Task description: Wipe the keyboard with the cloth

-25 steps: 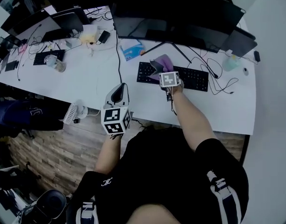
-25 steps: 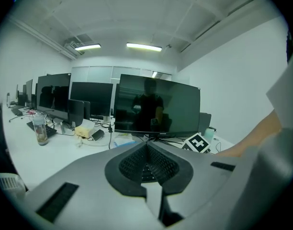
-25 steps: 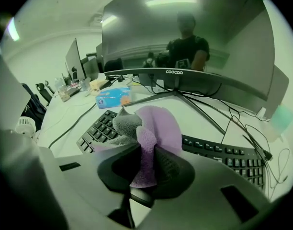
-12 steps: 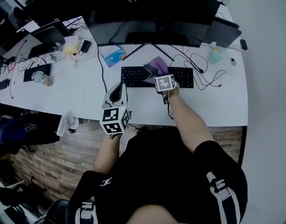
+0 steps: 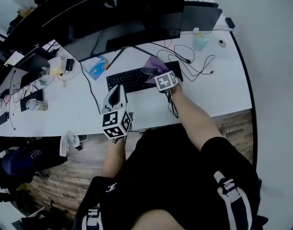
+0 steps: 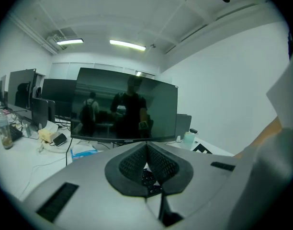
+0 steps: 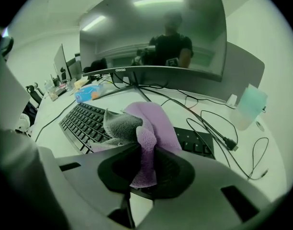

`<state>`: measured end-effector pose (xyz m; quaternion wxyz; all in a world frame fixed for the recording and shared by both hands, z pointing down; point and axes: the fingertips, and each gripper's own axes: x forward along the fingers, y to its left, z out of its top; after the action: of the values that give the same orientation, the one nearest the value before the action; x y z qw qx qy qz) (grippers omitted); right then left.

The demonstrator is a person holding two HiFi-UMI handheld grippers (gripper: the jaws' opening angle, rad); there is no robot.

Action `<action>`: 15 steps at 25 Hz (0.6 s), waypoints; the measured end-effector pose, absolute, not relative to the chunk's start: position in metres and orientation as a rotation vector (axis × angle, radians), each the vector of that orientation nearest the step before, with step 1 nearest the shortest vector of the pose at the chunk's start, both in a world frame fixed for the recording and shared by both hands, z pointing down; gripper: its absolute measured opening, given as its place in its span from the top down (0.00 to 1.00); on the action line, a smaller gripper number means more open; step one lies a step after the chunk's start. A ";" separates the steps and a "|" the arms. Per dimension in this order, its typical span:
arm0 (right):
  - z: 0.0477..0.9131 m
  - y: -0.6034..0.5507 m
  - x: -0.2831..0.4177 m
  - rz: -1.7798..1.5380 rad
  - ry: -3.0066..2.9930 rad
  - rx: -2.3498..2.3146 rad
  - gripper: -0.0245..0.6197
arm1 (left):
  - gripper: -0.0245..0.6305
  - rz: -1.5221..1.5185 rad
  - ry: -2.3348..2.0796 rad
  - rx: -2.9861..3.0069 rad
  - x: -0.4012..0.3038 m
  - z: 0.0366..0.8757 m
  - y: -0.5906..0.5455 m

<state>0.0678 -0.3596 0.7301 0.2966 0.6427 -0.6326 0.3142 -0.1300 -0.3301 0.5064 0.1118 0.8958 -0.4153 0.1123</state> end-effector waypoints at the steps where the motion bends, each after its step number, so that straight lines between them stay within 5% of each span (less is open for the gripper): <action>1: 0.730 -0.356 0.074 0.843 -1.677 1.716 0.83 | 0.94 0.330 -1.208 2.638 -0.122 0.506 -0.329; 15: 0.728 -0.330 0.134 0.973 -1.708 1.696 0.83 | 0.94 0.344 -1.154 2.673 -0.043 0.505 -0.323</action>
<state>0.1339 -0.3296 0.7283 0.2694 0.6291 -0.6336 0.3608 -0.0434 -0.3228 0.5054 0.1047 0.9068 -0.3913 0.1165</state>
